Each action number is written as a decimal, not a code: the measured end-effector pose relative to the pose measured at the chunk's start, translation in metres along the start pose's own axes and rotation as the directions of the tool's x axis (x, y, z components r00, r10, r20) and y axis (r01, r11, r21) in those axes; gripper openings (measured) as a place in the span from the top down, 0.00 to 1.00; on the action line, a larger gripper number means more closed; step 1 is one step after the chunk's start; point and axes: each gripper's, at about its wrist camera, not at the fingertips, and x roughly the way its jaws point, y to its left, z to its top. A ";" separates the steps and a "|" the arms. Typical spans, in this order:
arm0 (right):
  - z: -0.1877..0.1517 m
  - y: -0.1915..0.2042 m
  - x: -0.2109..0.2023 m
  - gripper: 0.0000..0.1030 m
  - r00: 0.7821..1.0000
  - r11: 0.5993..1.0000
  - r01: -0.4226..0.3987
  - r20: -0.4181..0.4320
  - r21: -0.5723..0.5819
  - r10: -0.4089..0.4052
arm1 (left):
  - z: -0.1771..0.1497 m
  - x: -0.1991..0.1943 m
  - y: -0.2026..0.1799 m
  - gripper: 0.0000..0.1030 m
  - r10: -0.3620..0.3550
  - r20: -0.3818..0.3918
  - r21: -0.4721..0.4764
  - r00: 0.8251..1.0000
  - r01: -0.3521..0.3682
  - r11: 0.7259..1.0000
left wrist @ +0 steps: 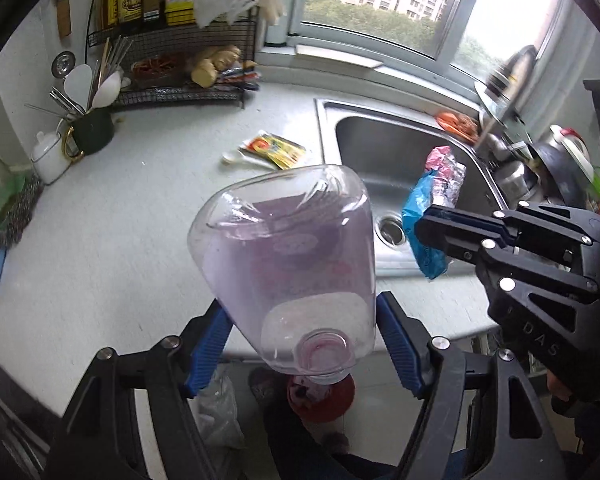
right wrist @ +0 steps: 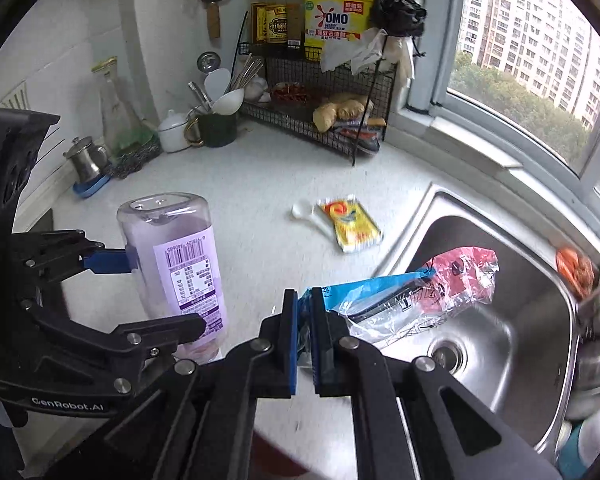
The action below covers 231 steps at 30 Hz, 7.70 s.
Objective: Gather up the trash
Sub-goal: 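Carry the bottle and packet down over the red bucket, then open the left tool to drop the bottle while the right tool drops the packet, then raise both tools back up toward the counter, then grasp the yellow yeast sachet with the right tool while the left tool grasps the white scoop, then carry the scoop and yeast sachet down over the red bucket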
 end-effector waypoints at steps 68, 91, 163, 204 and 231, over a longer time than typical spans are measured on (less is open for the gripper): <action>-0.364 0.006 0.313 0.95 0.870 0.923 -0.175 -0.386 0.343 0.308 | -0.305 0.374 0.011 0.00 0.070 -0.423 0.112 0.904 -0.025 0.993; -0.341 0.013 0.229 0.21 0.918 0.975 -0.041 -0.377 0.219 0.123 | -0.281 0.265 -0.005 0.00 0.080 -0.361 0.052 0.929 -0.066 0.996; 0.123 -0.096 0.245 0.07 0.955 0.999 0.007 -0.298 0.047 0.008 | 0.173 0.202 0.159 0.00 -0.004 -0.219 -0.020 0.976 0.000 1.000; 0.096 -0.113 0.187 0.55 0.982 0.969 0.048 -0.187 0.241 -0.002 | 0.194 0.240 0.109 0.71 -0.034 -0.269 0.249 0.962 0.104 0.963; -0.052 -0.055 -0.015 0.55 0.999 0.992 -0.003 -0.041 0.125 0.008 | 0.032 0.054 -0.034 0.71 0.032 -0.087 0.182 0.996 -0.016 0.983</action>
